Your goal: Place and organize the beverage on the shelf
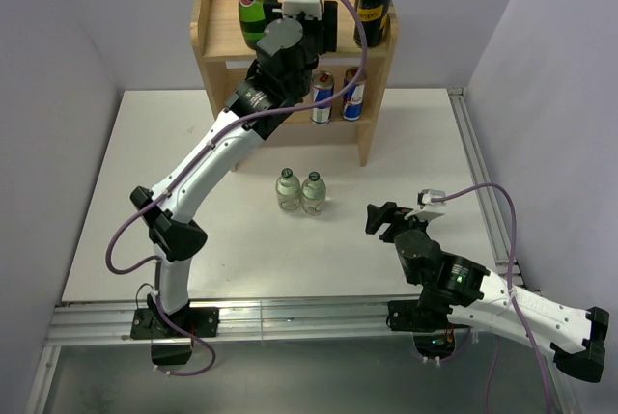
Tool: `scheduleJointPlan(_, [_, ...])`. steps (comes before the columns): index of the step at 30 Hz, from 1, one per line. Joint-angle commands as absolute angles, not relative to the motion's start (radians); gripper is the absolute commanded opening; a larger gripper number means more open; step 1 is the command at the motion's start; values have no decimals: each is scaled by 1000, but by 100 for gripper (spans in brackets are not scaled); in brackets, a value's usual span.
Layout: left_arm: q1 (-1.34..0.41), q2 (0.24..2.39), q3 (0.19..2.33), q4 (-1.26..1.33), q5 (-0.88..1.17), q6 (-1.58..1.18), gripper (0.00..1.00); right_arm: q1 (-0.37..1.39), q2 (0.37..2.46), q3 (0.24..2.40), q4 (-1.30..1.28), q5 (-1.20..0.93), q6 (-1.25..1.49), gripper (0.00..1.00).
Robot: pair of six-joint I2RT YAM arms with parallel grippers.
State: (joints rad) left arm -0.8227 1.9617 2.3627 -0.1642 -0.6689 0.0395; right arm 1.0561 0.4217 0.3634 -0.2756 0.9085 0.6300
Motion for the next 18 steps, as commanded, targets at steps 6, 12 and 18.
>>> scheduleJointPlan(6, [-781, 1945, 2456, -35, -620, 23, 0, 1060, 410, 354, -239, 946, 629, 82])
scheduleJointPlan(12, [-759, 1950, 2430, -48, -615, 9, 1, 1060, 410, 353, -241, 948, 630, 82])
scheduleJointPlan(18, [-744, 1953, 2405, -64, -612, -46, 6, 1060, 411, 353, -241, 950, 630, 82])
